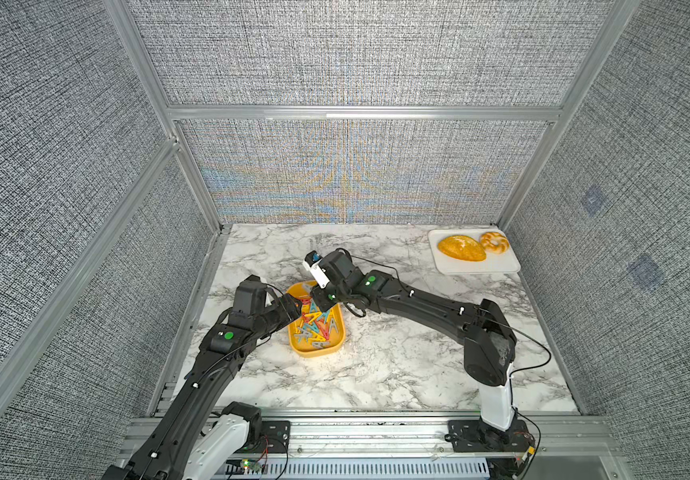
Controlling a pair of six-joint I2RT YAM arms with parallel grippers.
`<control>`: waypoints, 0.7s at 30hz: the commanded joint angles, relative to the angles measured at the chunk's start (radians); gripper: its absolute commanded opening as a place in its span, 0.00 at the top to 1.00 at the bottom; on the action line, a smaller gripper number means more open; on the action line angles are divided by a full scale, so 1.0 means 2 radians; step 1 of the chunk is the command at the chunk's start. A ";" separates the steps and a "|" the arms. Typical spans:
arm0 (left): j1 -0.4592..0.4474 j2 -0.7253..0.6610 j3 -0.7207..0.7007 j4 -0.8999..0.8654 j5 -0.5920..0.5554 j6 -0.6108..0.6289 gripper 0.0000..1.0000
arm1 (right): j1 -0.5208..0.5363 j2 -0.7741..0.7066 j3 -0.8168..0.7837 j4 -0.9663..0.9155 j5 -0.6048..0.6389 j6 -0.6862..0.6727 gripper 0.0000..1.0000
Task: Put the clothespins into the storage box
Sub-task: Place the clothespin in the storage box.
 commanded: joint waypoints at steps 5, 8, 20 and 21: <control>0.003 -0.020 0.010 -0.033 -0.023 0.011 0.18 | -0.004 -0.040 -0.031 0.037 -0.002 0.015 0.61; 0.003 -0.029 0.015 -0.037 -0.038 0.019 0.16 | -0.011 -0.076 -0.062 0.054 0.016 0.018 0.59; 0.003 -0.043 0.080 0.015 -0.216 0.162 0.08 | -0.086 -0.344 -0.278 0.222 0.157 0.002 0.50; 0.003 -0.045 0.076 0.029 -0.244 0.157 0.07 | -0.090 -0.364 -0.306 0.256 0.163 -0.016 0.50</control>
